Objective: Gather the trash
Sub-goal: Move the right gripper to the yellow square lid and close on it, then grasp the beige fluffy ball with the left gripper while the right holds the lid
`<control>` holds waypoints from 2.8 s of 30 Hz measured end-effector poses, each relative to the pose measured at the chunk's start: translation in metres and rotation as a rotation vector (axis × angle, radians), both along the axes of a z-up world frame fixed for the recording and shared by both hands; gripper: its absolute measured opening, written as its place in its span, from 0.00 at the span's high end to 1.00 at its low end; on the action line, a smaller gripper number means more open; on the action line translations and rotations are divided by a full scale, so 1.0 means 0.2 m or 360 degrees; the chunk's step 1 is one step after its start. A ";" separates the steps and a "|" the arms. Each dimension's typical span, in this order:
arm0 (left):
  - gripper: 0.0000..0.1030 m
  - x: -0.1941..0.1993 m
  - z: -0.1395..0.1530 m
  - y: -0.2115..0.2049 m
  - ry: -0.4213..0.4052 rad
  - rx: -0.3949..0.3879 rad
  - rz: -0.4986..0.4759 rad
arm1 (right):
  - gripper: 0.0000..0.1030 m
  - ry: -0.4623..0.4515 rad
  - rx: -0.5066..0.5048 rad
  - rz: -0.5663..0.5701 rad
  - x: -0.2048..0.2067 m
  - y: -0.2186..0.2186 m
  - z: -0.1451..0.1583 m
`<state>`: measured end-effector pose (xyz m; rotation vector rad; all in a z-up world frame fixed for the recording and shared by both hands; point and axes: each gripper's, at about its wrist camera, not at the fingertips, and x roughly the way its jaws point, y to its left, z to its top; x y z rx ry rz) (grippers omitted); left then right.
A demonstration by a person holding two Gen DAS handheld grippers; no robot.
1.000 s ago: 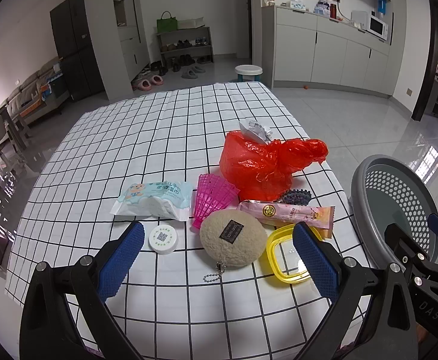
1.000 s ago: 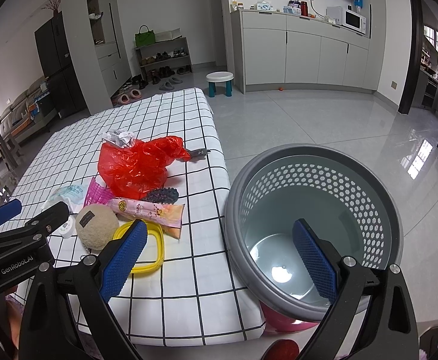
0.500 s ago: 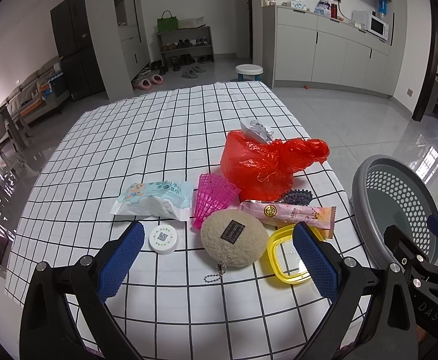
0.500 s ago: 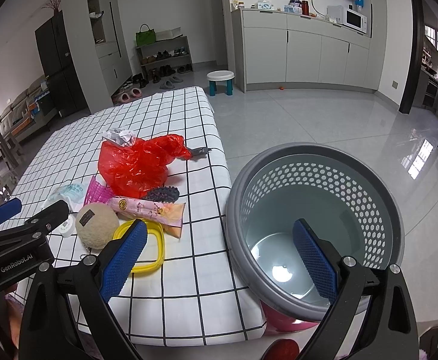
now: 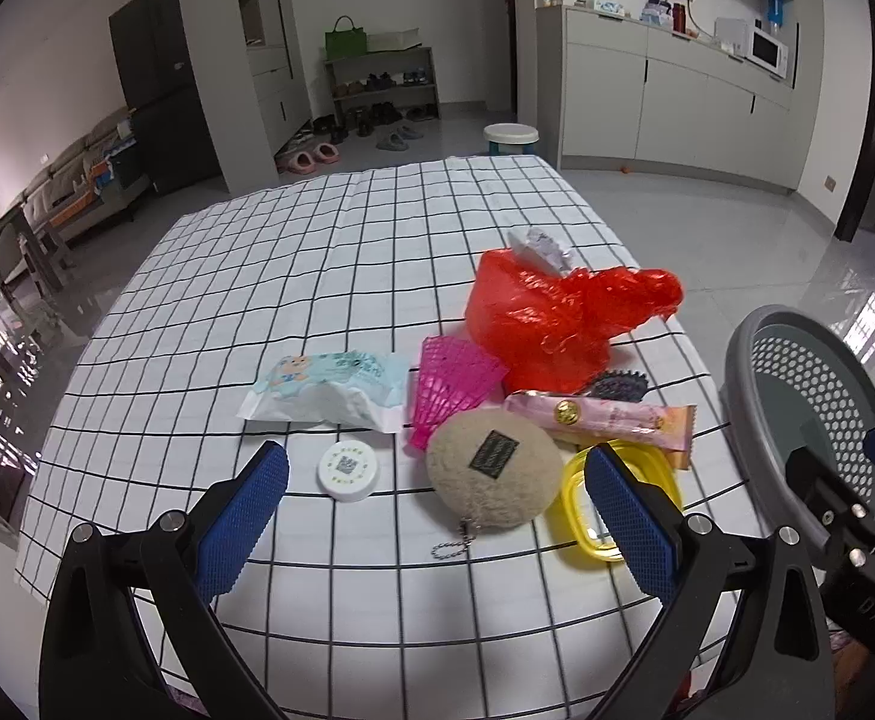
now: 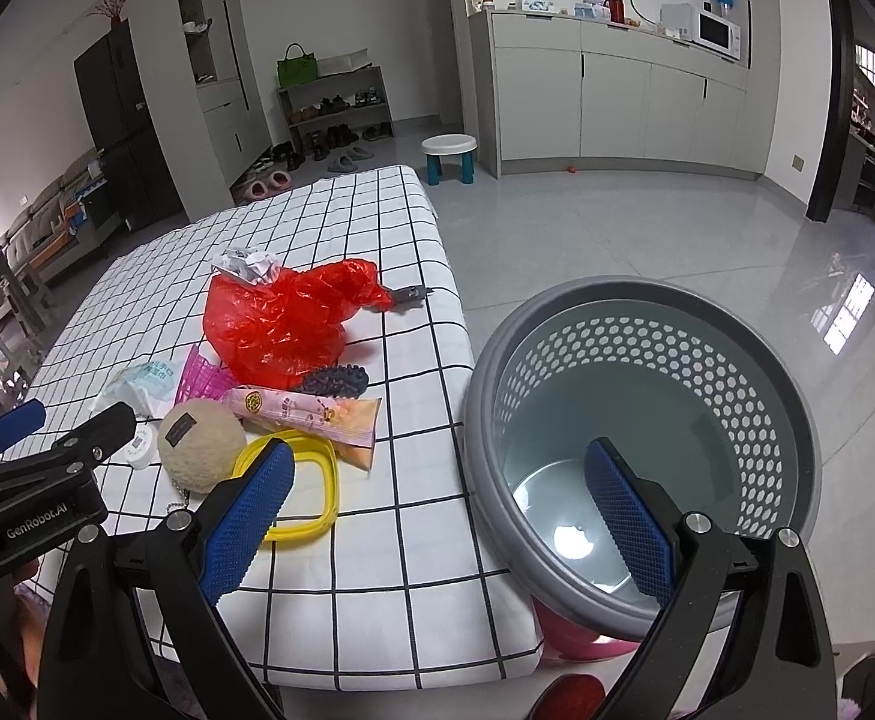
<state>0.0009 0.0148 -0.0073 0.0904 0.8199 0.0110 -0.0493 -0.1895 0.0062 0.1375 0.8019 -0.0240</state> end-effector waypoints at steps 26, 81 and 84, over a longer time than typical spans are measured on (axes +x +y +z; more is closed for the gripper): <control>0.06 -0.06 -0.14 0.30 0.0092 -0.0002 0.0141 | 0.10 0.0269 -0.0028 0.0211 0.11 0.29 -0.28; 0.06 0.10 -0.29 -0.05 0.0121 -0.0040 -0.0123 | 0.34 0.0210 0.0100 0.0153 -0.08 0.06 -0.16; 0.06 0.14 -0.34 -0.08 0.0152 -0.0023 -0.0121 | 0.34 0.0210 0.0135 0.0137 -0.07 0.03 -0.15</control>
